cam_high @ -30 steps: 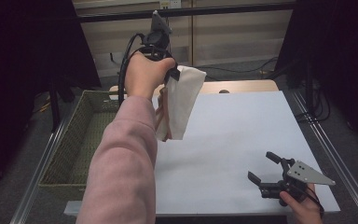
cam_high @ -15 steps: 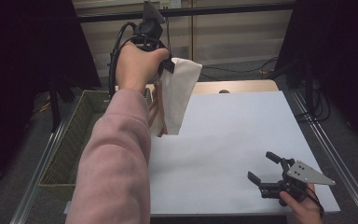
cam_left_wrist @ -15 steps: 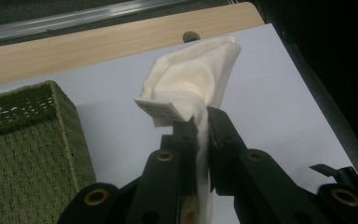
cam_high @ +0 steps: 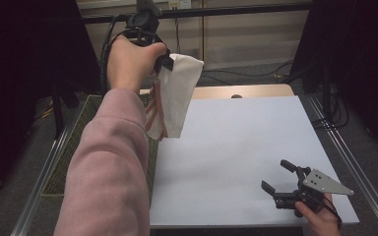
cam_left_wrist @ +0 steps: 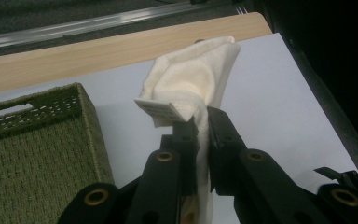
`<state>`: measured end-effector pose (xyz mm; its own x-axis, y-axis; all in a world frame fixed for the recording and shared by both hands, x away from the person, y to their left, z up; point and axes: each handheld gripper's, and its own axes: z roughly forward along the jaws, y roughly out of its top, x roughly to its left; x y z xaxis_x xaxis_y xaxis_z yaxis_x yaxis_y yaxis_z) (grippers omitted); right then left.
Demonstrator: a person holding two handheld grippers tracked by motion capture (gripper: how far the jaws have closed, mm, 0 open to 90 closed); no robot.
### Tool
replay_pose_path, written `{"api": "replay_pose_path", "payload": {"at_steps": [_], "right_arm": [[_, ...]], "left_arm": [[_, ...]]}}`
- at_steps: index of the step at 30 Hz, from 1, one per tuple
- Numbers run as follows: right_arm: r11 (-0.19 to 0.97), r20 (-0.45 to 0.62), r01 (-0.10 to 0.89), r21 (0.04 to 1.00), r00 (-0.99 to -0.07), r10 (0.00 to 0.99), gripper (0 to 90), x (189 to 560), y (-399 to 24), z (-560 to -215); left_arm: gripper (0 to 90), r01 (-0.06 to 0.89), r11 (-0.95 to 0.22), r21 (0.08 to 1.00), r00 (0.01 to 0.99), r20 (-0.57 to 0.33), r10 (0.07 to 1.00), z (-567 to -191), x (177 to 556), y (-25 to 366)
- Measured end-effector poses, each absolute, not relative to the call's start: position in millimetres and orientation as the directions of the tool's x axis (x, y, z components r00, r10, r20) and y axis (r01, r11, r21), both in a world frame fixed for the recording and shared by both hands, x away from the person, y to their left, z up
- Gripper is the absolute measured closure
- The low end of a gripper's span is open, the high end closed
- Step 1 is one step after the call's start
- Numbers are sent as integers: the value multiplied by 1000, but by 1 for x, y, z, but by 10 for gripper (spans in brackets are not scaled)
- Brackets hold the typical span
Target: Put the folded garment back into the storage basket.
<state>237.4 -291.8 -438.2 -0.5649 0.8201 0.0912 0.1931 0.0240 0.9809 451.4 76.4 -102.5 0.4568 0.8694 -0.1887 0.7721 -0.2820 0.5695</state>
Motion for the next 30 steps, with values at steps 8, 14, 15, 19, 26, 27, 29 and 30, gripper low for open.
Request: {"api": "replay_pose_path", "payload": {"at_steps": [8, 14, 15, 19, 26, 27, 29, 30], "right_arm": [[20, 100, 203, 979, -561, 822, 28, 237, -291, -438], [23, 93, 195, 981, -561, 822, 28, 237, -292, -438], [22, 94, 198, 980, -560, 823, 28, 237, -291, -438], [18, 106, 212, 977, -559, 822, 28, 236, -291, -438], [23, 94, 196, 980, -564, 821, 28, 237, -291, -438], [22, 95, 198, 980, -562, 821, 28, 237, -291, -437], [25, 95, 203, 979, -560, 823, 28, 236, -291, -438], [21, 102, 208, 978, -560, 822, 28, 236, -291, -438]], "left_arm": [[836, 771, -274, 575, 446, -180, 876, -92, 447, 88], [836, 781, -258, 568, 426, -183, 886, -91, 445, 96], [836, 782, -260, 566, 423, -177, 889, -90, 445, 98], [836, 790, -251, 559, 409, -174, 896, -87, 443, 102], [835, 806, -263, 530, 400, -160, 903, -85, 442, 112], [835, 808, -265, 526, 399, -158, 903, -85, 442, 114], [835, 812, -251, 527, 386, -162, 908, -84, 442, 118], [836, 815, -242, 527, 376, -163, 912, -85, 442, 119]]}}
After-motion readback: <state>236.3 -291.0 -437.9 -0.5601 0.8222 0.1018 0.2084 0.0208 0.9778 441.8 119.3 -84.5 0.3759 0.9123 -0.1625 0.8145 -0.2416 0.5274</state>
